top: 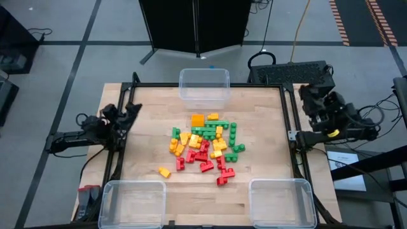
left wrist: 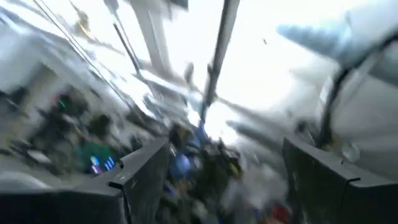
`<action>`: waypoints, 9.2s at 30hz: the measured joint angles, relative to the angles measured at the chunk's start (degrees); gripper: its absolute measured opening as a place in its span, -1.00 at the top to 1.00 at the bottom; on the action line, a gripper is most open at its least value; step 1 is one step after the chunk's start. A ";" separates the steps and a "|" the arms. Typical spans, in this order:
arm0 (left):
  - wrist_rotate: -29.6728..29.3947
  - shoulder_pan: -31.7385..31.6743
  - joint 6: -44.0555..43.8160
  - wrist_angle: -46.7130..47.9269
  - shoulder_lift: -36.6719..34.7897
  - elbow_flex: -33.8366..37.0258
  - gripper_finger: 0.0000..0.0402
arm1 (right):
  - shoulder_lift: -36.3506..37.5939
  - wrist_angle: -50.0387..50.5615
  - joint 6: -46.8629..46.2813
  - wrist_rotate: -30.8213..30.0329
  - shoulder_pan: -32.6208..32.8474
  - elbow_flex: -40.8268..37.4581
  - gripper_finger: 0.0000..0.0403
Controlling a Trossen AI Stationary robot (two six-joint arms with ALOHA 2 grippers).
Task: Sort blocks
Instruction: Put the green game piece into the bottom left transparent bin
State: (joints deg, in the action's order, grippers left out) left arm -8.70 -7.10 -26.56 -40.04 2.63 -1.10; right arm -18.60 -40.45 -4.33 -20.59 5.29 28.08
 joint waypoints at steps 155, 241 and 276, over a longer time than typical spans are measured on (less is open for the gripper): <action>5.65 -0.02 6.62 80.20 24.18 -50.02 -0.43 | -94.03 61.31 -3.70 26.34 2.30 85.48 0.42; 4.82 -0.02 5.97 91.33 24.12 -50.04 -0.43 | -91.36 127.12 -59.66 -0.09 -6.49 76.16 -0.40; 1.92 -0.02 2.39 100.53 24.07 -50.06 -0.43 | -90.71 77.35 -68.72 13.59 -13.13 34.38 -0.09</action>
State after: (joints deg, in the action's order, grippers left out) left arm -6.78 -7.11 -24.16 60.49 26.70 -51.16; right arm -109.32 36.91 -73.06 -7.01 -7.84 62.46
